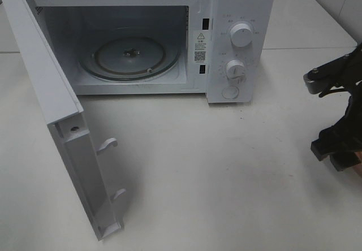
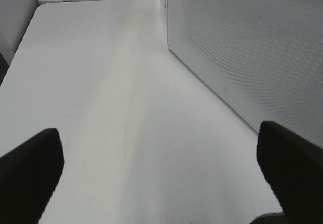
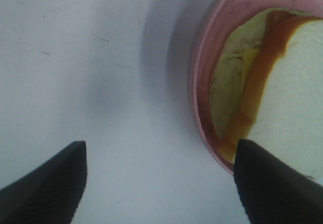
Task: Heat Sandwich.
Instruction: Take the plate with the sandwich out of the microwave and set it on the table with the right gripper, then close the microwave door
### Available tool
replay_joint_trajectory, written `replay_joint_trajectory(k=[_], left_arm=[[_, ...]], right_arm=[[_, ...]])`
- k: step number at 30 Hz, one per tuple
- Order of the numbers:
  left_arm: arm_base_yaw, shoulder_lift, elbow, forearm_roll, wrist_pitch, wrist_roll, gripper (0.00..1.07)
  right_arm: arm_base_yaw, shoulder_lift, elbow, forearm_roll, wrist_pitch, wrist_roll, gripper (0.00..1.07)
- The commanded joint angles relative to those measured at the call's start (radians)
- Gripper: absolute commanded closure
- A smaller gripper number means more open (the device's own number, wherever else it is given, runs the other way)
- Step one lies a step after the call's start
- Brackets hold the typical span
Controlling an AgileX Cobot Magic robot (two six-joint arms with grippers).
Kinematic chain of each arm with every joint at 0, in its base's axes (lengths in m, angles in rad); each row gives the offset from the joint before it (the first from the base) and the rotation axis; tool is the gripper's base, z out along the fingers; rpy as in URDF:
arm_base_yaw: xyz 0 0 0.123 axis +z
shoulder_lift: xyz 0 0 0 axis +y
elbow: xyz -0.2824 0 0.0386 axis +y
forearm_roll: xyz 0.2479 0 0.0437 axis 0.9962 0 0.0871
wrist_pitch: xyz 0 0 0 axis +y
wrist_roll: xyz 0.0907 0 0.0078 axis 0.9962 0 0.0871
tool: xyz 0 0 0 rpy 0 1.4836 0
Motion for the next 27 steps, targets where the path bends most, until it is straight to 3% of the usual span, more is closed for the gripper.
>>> replay_joint_trajectory(k=[1, 15, 27], left_arm=[[0.002, -0.027, 0.002, -0.004, -0.016, -0.003, 0.07], [0.002, -0.027, 0.002, -0.004, -0.016, -0.003, 0.07], [0.002, -0.027, 0.002, -0.004, -0.016, -0.003, 0.07]], right_arm=[[-0.005, -0.076, 0.002, 0.05, 0.026, -0.07, 0.31], [-0.002, -0.353, 0.002, 0.285, 0.074, -0.274, 0.3], [-0.002, -0.583, 0.002, 0.329, 0.136, -0.315, 0.31]])
